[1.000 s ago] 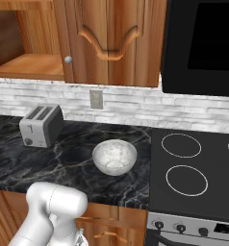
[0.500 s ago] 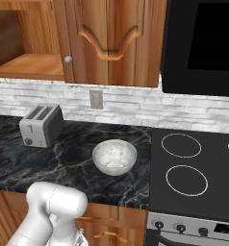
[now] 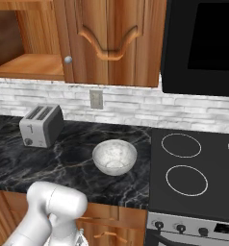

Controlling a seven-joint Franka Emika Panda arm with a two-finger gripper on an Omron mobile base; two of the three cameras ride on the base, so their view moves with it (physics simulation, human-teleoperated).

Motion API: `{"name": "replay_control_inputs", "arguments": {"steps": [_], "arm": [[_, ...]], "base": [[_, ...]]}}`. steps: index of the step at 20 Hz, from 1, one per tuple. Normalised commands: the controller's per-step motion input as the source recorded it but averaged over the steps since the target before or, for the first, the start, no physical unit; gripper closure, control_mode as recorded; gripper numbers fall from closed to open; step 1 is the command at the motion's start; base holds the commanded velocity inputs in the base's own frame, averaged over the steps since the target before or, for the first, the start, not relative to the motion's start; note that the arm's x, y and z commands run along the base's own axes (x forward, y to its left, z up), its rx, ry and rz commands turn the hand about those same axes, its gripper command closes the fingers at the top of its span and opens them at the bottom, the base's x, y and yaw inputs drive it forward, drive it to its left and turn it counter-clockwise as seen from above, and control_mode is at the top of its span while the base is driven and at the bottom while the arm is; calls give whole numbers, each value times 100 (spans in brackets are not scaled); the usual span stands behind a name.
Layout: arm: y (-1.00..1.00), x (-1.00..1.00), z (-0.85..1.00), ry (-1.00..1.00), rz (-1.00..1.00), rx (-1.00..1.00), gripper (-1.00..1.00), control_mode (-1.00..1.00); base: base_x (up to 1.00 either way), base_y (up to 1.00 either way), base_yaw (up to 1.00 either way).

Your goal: Open the cabinet and move the ladle to the pot. Then close the cabinet.

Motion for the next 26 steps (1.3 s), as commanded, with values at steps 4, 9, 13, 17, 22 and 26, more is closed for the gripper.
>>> {"name": "replay_control_inputs", "arguments": {"steps": [4,9,13,17,22,26], "arm": [[46,57,-14,0,-22,-1,-100,-100],[37,83,-5,0,-22,0,-100,-100],[21,89,-11,0,-20,0,-100,-100],[1,99,-11,0,-15,0,-100,-100],[0,100,0,0,-1,0,-100,-100],[-3,96,0,0,0,0,-100,-100]], "base": [[0,0,0],[0,0,0],[0,0,0],[0,0,0],[0,0,0],[0,0,0]]}}
